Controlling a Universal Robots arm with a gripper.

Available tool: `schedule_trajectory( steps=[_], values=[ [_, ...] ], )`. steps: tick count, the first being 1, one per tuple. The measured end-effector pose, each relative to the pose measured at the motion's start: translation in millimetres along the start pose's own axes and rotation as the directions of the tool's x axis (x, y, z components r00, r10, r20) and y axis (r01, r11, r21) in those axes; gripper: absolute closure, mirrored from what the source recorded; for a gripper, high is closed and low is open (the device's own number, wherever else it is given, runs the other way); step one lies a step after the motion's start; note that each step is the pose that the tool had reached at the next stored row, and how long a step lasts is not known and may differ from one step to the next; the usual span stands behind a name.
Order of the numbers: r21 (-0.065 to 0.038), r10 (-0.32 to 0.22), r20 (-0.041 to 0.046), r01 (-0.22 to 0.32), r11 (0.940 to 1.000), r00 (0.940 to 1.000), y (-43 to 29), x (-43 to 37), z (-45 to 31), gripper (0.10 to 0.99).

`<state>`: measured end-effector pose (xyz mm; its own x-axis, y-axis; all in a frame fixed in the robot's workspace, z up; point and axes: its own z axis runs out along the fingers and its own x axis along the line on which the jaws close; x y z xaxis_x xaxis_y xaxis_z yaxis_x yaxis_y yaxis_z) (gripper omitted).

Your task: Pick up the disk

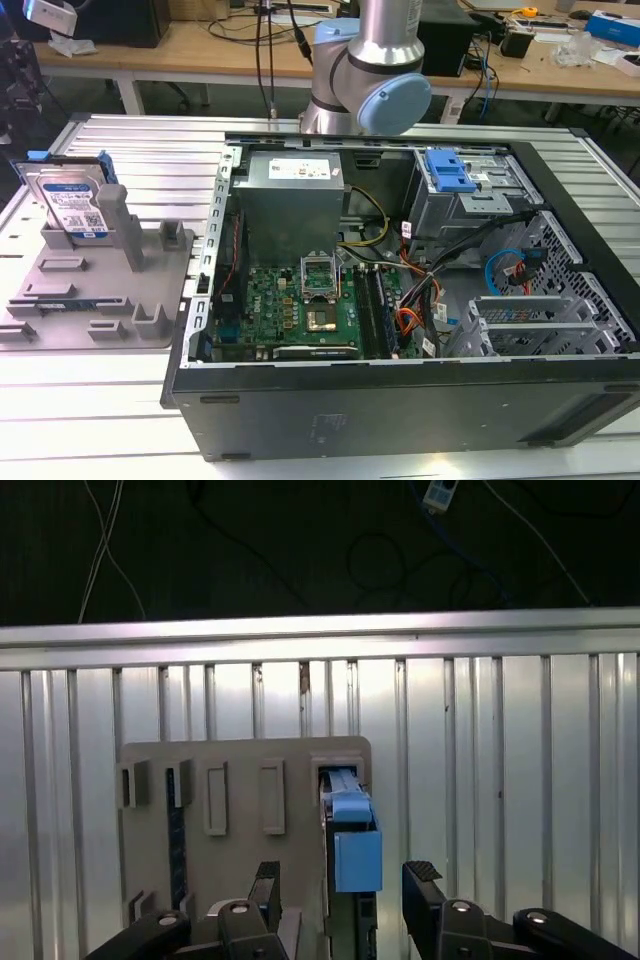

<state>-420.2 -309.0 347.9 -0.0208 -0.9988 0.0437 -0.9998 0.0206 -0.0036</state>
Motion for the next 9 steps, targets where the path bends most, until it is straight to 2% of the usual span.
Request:
schedule_trajectory(
  steps=[7,9],
  values=[
    [0.001,-0.010,0.0000,0.010,0.9999,0.9999,2.4,-2.0,6.7,0.486],
    [0.001,-0.011,0.0000,0.011,0.9999,0.9999,2.4,-2.2,10.7,0.486]
  ],
)
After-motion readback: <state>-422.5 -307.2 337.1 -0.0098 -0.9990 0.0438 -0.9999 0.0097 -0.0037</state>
